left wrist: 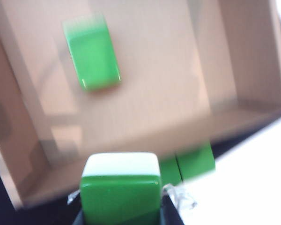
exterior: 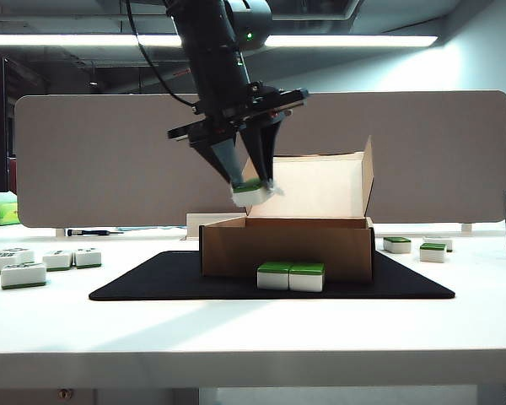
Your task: Pick up four mahjong tiles and put them into the paper box.
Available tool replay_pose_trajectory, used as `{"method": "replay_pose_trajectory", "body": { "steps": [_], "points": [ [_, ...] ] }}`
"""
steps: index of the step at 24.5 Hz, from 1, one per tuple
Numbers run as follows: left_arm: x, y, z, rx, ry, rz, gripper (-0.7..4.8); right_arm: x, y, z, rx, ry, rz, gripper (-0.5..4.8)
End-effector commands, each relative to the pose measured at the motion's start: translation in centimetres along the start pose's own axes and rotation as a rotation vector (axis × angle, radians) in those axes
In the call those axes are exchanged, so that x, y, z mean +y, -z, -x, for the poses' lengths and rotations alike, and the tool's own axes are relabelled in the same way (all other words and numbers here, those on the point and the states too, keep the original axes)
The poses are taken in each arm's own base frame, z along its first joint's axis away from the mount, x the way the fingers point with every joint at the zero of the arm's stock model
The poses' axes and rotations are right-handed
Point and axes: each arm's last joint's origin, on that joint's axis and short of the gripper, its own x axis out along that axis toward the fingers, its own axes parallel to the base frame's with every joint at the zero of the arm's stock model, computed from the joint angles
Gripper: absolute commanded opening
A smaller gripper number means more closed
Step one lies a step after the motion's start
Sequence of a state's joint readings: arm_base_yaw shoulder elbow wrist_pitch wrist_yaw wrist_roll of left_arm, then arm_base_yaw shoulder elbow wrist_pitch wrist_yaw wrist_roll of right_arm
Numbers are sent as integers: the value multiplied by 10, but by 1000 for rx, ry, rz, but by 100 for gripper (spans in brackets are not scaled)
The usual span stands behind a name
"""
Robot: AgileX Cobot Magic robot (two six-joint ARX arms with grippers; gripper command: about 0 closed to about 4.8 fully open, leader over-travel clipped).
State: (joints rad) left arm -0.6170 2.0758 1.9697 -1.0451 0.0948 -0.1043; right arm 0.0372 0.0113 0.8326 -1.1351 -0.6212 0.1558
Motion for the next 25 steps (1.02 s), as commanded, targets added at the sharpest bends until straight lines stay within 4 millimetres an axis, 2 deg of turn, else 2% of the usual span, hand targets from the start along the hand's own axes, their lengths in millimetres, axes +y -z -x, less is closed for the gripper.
{"method": "replay_pose_trajectory", "body": {
  "steps": [1, 4, 7, 9, 25],
  "points": [
    [3, -11, -3, -113, -84, -46, 110, 2, 0, 2, -20, -3, 18, -1],
    [7, -14, -15, -114, -120, -49, 110, 2, 0, 2, -20, -3, 18, -1],
    [14, -14, -40, -74, -128, -39, 110, 2, 0, 2, -20, -3, 18, -1],
    [18, -15, -50, -74, -125, -31, 110, 2, 0, 2, -20, -3, 18, -1],
    [23, -5, -78, 51, -128, -26, 111, 2, 0, 2, -20, -2, 18, -1]
  ]
}}
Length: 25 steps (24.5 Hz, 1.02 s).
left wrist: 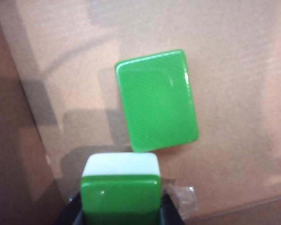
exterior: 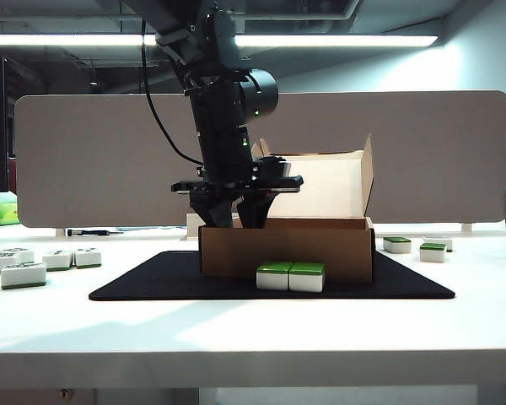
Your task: Pick up four mahjong tiles and put them into the paper box.
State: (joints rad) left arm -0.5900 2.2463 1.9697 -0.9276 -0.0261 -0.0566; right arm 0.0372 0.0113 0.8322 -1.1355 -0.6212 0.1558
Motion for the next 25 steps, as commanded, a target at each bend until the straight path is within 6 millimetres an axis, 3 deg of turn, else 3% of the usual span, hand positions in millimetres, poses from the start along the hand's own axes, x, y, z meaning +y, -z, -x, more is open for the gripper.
{"method": "replay_pose_trajectory", "body": {
  "steps": [1, 6, 8, 9, 12, 17, 20, 25],
  "points": [
    [0, 1, -3, 11, 6, -6, 111, 2, 0, 2, -21, -2, 18, -1],
    [0, 1, -8, 23, 2, -5, 126, 2, 0, 2, -21, -2, 18, -1],
    [0, 2, -10, 26, 2, -4, 172, 2, 0, 2, -21, -2, 18, -1],
    [0, 1, -10, 24, 2, -5, 247, 2, 0, 2, -20, -2, 18, -1],
    [0, 0, -9, 14, 3, -5, 305, 2, 0, 2, -20, -2, 18, -1],
    [-1, -2, -5, -5, 5, -6, 311, 2, 0, 2, -20, -2, 18, -1],
    [-1, -5, 6, -47, 7, -5, 311, 2, 0, 2, -20, -2, 18, -1],
    [-2, -6, 54, -126, 14, -5, 310, 2, 0, 2, -20, -2, 18, -1]
  ]
}}
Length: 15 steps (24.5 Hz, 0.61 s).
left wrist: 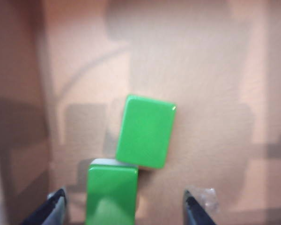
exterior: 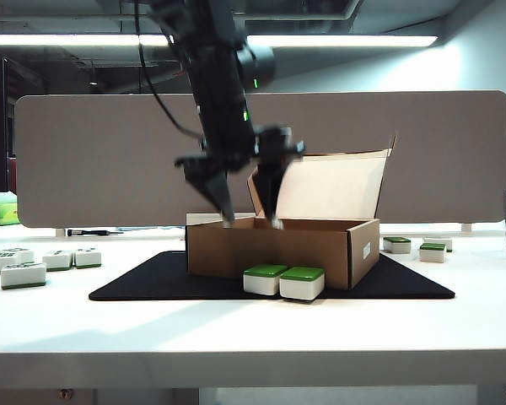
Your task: Pick up four mahjong tiles and put them into the paper box.
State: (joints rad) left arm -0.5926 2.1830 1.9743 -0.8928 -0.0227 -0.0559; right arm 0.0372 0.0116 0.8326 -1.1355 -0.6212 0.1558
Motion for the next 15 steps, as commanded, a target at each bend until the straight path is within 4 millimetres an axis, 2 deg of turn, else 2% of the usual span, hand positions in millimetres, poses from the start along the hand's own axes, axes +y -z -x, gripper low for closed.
{"method": "replay_pose_trajectory", "body": {
  "steps": [1, 6, 8, 11, 12, 13, 15],
  "points": [
    [-2, 1, 32, -15, 4, -5, 310, 2, 0, 2, -20, -2, 18, -1],
    [-10, 14, 71, 64, 25, -20, 310, 2, 0, 2, -21, -2, 18, -1],
    [-18, 23, 76, 134, 48, -30, 311, 2, 0, 2, -21, -2, 18, -1],
    [-25, 29, 74, 204, 73, -41, 315, 2, 0, 2, -21, -2, 18, -1],
    [-29, 30, 72, 213, 75, -43, 327, 2, 0, 2, -21, -2, 19, -1],
    [-34, 30, 66, 218, 80, -47, 396, 2, 0, 2, -21, -2, 18, -1],
    [-44, 30, 56, 228, 86, -62, 469, 2, 0, 2, -20, -2, 18, -1]
  ]
}}
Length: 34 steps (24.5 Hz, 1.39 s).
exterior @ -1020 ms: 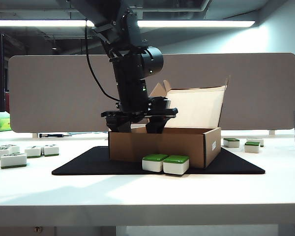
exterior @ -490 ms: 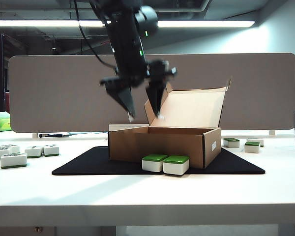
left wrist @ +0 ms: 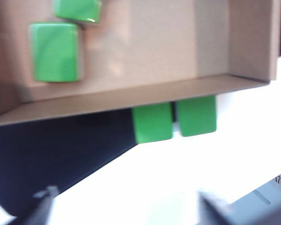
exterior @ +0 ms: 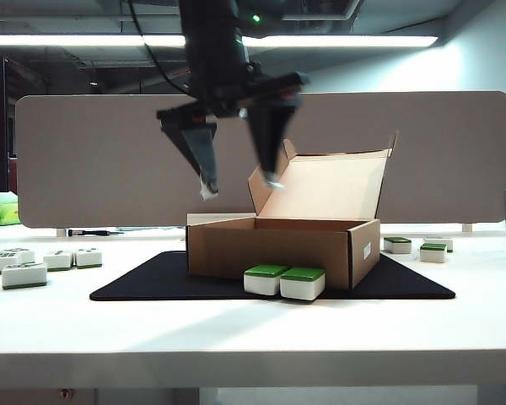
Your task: Pick up four mahjong tiles and put them into the paper box.
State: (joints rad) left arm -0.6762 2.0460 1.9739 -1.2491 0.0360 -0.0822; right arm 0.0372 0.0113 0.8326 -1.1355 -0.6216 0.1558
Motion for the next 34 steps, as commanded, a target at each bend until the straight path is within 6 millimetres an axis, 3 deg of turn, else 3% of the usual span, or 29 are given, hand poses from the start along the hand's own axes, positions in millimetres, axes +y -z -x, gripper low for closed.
{"method": "replay_pose_trajectory", "body": {
  "steps": [1, 7, 15, 20, 28, 34],
  "points": [
    [-13, -4, -16, 14, 16, -20, 477, 2, 0, 2, -20, -2, 18, -1],
    [-28, -8, -58, 93, 15, -53, 476, 2, 0, 2, -20, -2, 18, -1],
    [-28, -12, -84, 117, 19, -42, 477, 2, 0, 2, -20, -2, 18, -1],
    [-33, -16, -84, 88, 157, -5, 476, 2, 0, 2, -21, -2, 18, -1],
    [-29, -17, -85, 70, 48, -4, 475, 2, 0, 2, -20, -2, 18, -1],
    [-36, -16, -85, 71, 67, -17, 476, 2, 0, 2, -21, -1, 18, -1]
  ]
}}
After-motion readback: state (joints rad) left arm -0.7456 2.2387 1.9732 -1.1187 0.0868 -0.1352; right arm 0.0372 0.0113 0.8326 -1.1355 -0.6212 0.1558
